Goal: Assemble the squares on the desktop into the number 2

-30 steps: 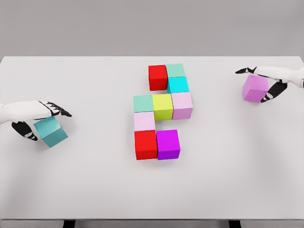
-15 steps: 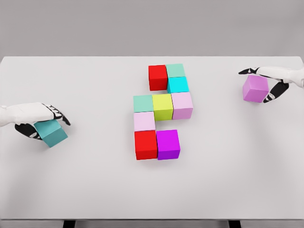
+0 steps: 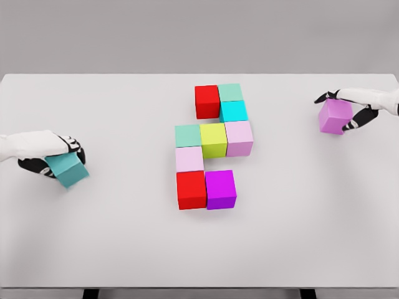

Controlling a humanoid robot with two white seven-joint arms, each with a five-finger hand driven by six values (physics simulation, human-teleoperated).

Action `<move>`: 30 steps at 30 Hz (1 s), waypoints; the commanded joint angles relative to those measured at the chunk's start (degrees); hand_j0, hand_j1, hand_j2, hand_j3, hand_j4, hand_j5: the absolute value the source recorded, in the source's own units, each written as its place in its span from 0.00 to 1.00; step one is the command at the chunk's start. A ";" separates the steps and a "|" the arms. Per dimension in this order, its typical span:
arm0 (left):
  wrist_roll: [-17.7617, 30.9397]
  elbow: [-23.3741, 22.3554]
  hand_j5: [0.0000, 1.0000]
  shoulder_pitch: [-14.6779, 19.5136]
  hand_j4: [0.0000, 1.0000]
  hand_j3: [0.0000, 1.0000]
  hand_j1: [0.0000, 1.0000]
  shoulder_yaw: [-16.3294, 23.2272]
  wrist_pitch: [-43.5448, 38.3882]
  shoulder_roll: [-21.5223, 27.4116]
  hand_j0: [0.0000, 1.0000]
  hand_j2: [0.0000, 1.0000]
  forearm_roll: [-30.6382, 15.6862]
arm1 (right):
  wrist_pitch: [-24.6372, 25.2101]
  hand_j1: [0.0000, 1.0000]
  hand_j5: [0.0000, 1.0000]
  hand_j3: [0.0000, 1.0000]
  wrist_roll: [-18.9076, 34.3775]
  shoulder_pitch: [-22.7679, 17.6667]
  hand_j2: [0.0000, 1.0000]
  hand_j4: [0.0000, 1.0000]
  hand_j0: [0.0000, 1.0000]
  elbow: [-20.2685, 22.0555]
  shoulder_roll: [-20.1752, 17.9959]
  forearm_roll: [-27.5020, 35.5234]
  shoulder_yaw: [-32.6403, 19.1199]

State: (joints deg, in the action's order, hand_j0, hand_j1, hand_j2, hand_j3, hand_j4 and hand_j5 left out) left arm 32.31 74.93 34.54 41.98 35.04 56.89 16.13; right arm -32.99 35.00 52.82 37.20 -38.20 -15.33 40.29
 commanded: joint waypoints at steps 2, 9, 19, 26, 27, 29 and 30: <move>-0.50 -2.16 0.39 0.26 0.39 0.39 0.39 0.12 -0.04 -0.11 0.39 0.39 -1.89 | 0.12 0.66 0.66 0.66 0.00 0.00 0.66 0.66 0.66 0.07 -0.03 0.48 -0.21; -0.50 -1.46 0.49 2.20 0.49 0.49 0.49 2.31 -0.04 -3.45 0.49 0.49 -19.20 | -0.32 0.60 0.60 0.60 0.00 0.09 0.60 0.60 0.60 0.86 -0.03 0.48 -0.21; -9.02 5.49 0.41 7.03 0.41 0.41 0.41 2.40 -17.35 -11.88 0.41 0.41 -19.21 | -2.01 0.60 0.60 0.60 0.00 0.26 0.60 0.60 0.60 8.42 -4.07 0.74 -0.30; -10.42 4.87 0.39 11.78 0.39 0.39 0.39 2.49 -44.43 -22.35 0.39 0.39 -13.85 | -2.01 0.60 0.60 0.60 0.00 0.70 0.60 0.60 0.60 12.72 -5.57 0.74 -0.21; -11.13 4.87 0.37 12.39 0.37 0.37 0.37 2.49 -47.60 -23.58 0.37 0.37 -12.71 | -2.01 0.60 0.60 0.60 0.00 0.70 0.60 0.60 0.60 14.21 -6.62 0.83 -0.04; -15.96 3.38 0.36 13.97 0.36 0.36 0.36 2.49 -55.77 -26.65 0.36 0.36 -10.42 | -2.01 0.60 0.60 0.60 0.00 0.09 0.60 0.60 0.60 17.11 -7.06 0.74 0.23; -17.80 2.94 0.36 14.06 0.36 0.36 0.36 2.66 -57.09 -27.71 0.36 0.36 -10.24 | -2.01 0.60 0.60 0.60 0.00 0.00 0.60 0.60 0.60 18.17 -7.06 0.74 0.49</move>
State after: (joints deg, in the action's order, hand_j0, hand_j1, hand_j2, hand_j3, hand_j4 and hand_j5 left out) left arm 18.03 78.80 48.69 44.66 -15.30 32.05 4.31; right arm -35.15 35.06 52.82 52.93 -44.66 -14.94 40.65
